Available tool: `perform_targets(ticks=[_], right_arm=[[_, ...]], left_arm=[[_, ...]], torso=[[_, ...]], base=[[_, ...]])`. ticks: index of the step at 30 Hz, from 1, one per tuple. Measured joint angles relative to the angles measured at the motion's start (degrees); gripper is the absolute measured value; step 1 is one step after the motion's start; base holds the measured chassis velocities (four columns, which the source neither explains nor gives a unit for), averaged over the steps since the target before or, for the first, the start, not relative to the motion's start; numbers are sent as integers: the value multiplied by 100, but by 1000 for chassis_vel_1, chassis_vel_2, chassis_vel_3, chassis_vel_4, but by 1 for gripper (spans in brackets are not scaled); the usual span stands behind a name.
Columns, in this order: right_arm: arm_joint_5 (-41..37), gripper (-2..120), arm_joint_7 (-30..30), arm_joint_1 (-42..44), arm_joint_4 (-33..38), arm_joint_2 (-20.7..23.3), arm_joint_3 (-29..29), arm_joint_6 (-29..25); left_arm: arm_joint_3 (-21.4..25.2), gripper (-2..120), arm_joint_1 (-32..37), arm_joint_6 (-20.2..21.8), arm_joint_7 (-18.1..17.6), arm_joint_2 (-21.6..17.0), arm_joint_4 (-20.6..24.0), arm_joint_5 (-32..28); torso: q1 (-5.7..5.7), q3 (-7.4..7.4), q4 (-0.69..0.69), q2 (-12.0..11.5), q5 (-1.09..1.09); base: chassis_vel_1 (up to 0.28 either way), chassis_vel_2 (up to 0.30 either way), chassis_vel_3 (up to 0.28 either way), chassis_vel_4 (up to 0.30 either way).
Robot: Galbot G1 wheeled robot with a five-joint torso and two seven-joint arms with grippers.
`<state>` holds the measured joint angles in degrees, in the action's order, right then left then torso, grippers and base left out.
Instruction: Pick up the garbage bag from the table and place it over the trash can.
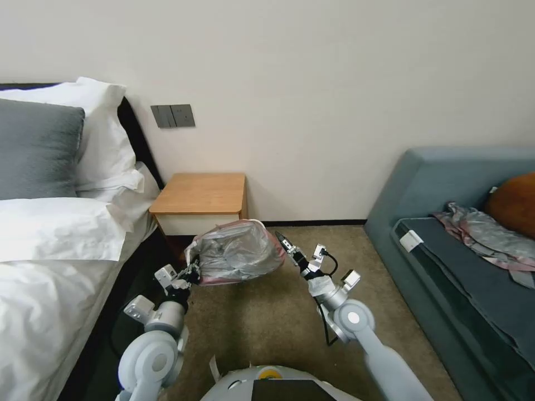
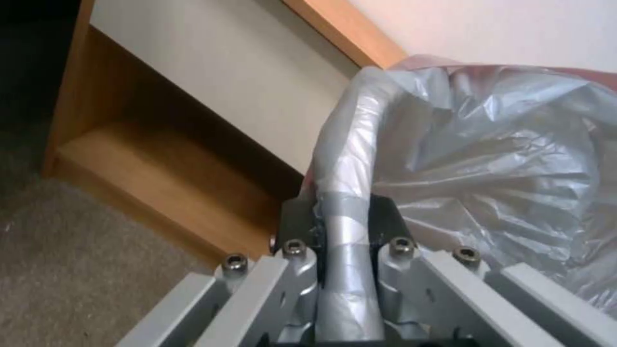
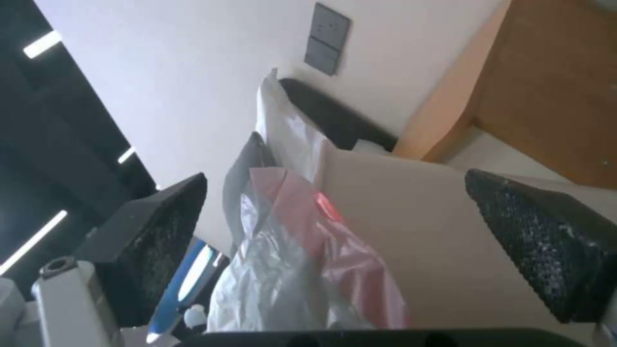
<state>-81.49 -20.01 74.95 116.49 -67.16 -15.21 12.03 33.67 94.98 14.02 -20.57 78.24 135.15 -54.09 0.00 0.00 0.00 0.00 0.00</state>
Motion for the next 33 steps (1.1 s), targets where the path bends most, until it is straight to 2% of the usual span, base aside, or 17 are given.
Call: perform_targets(ticks=[6,12,15,16,19,20,23,25,28,29,32,33], right_arm=[[84,99,4,-9,56,-8,62,-18],[133,89,71,-7,79,4,90,-57],[137,74,124,28,120,-3,84,-59],[137,74,124,28,120,-3,84,-59],[156,61,139,57,147,-16,82,-64],[156,61,139,57,147,-16,82,-64],[168,46,149,72,173,-31,83,-64],[176,42,150,75,178,-37,90,-64],[193,25,181,75,180,-66,106,-70],[193,25,181,75,180,-66,106,-70],[239,13,269,63,188,-88,133,-100],[239,13,269,63,188,-88,133,-100]], left_arm=[[-2,5,-1,64,-74,5,31,-62],[-10,5,-3,111,-142,35,77,-158],[-14,5,-3,114,-149,39,90,-175],[-14,5,-3,114,-149,39,90,-175],[-13,5,-23,115,-151,39,88,-180],[-13,5,-23,115,-151,39,88,-180],[-13,5,-32,115,-151,45,69,-181],[-15,5,-34,115,-153,49,66,-182],[-20,5,-38,114,-156,54,62,-191],[-20,5,-38,114,-156,54,62,-191],[-16,5,-44,110,-158,49,60,-203],[-16,5,-44,110,-158,49,60,-203]], torso=[[0,0,0,0,0],[0,0,0,0,0],[0,0,0,0,0],[0,0,0,0,0],[0,0,0,0,0],[0,0,0,0,0],[0,0,0,0,0],[0,0,0,0,0],[0,0,0,0,0],[0,0,0,0,0],[0,0,0,0,0],[0,0,0,0,0]], base=[[0,0,0,0],[0,0,0,0],[0,0,0,0],[0,0,0,0],[0,0,0,0],[0,0,0,0],[0,0,0,0],[0,0,0,0],[0,0,0,0],[0,0,0,0],[0,0,0,0],[0,0,0,0]])
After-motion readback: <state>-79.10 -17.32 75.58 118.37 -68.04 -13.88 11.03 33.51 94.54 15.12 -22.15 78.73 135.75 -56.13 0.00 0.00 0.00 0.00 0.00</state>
